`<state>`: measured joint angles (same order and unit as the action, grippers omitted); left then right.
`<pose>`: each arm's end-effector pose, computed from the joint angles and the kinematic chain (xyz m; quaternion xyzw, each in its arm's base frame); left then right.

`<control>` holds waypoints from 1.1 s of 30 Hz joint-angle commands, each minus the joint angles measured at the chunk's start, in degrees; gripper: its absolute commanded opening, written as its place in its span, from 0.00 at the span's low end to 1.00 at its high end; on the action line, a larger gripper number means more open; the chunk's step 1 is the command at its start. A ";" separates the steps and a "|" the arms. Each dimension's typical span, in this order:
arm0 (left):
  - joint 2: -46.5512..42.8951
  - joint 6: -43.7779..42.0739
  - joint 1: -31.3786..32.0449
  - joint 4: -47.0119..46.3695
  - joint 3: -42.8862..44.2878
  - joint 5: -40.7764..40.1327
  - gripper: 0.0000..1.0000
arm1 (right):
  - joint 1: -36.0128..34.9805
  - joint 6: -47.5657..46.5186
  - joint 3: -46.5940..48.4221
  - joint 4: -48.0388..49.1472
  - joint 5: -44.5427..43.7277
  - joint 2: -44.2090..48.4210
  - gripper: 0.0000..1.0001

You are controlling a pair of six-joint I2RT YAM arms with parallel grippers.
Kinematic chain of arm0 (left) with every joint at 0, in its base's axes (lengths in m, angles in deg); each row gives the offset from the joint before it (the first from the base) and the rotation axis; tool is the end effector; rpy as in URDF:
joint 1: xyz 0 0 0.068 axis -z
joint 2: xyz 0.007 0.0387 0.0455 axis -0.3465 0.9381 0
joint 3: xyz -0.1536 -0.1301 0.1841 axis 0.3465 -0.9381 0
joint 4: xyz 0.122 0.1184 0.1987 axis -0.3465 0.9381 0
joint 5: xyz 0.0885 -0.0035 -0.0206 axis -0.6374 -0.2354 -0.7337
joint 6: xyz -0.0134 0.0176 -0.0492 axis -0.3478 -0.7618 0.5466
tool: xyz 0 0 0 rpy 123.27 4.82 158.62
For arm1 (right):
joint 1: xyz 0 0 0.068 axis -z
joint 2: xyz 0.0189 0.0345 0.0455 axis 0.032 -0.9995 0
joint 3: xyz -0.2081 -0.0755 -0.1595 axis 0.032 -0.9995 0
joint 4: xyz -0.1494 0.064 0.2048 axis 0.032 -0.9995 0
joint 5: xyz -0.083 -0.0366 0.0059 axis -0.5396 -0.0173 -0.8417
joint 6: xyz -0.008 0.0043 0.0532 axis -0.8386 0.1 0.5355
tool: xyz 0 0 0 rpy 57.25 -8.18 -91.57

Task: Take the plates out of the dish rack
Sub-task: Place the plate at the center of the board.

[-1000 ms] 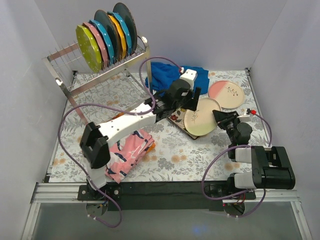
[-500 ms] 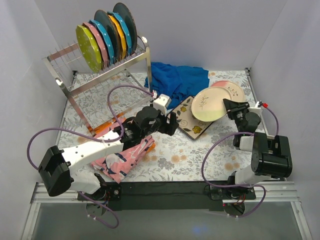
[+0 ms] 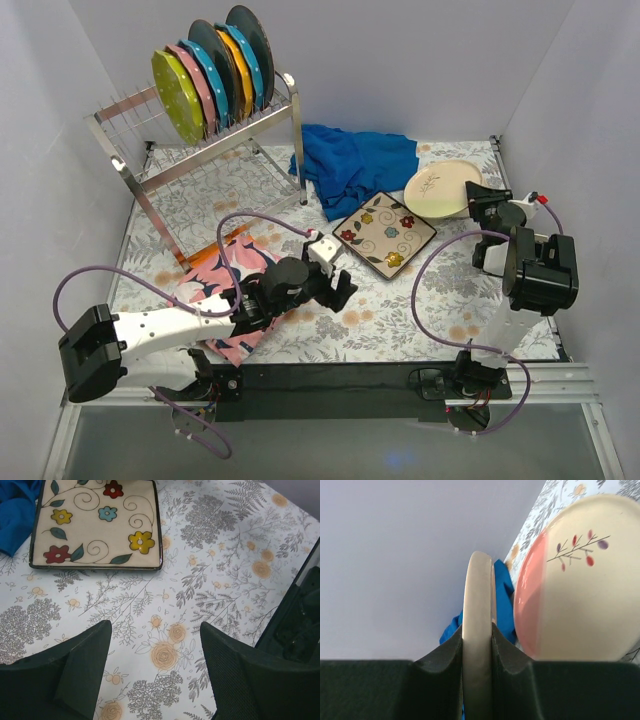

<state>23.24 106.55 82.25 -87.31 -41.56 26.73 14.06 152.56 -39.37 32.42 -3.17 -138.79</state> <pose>0.1307 -0.2331 0.2634 0.0291 0.8186 -0.4368 0.3718 0.3294 -0.0688 0.1751 0.4274 0.5509 0.3551 0.6227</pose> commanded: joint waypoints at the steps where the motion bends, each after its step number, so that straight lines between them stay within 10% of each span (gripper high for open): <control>1: -1.10 -6.22 1.22 -8.09 -5.26 -4.87 0.70 | 1.21 3.14 6.21 29.88 -3.41 -1.82 0.01; 20: -2.86 -7.28 1.31 -16.72 -12.91 -5.84 0.71 | 3.59 4.02 11.50 28.22 -8.78 -14.48 0.01; 33: -2.77 -7.19 1.31 -16.11 -12.91 -6.90 0.71 | 4.03 -0.02 4.64 9.51 -6.94 -10.79 0.44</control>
<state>22.04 100.17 83.45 -102.92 -53.93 21.33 17.54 154.99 -34.47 35.30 -10.09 -153.89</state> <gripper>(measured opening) 0.706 0.388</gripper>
